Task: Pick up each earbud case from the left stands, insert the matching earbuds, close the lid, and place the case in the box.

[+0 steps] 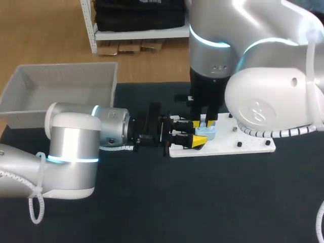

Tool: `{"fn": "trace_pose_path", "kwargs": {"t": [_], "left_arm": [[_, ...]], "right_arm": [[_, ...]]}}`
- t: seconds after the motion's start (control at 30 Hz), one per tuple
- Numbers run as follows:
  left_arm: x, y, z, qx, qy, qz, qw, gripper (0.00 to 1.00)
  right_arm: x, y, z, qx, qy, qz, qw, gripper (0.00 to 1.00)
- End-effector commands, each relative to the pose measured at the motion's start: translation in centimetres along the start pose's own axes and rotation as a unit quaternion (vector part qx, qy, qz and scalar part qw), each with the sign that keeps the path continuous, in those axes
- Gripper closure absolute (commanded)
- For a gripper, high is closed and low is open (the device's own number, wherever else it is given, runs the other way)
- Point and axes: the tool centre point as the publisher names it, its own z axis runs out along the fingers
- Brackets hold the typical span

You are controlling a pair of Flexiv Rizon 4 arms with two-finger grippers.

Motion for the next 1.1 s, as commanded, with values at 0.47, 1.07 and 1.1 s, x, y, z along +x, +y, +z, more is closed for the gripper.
{"fn": "trace_pose_path", "kwargs": {"t": [0.47,1.07,1.1], "left_arm": [[-0.06,0.06,-0.03,0.001,0.001,-0.001,1.000,1.00],[-0.06,0.06,-0.03,0.001,0.001,-0.001,1.000,1.00],[-0.06,0.06,-0.03,0.001,0.001,-0.001,1.000,1.00]], "right_arm": [[0.08,-0.41,0.27,-0.003,-0.006,0.005,1.000,1.00],[0.02,-0.42,0.54,-0.005,-0.003,0.006,1.000,1.00],[0.02,-0.42,0.55,-0.005,-0.003,0.006,1.000,1.00]]}}
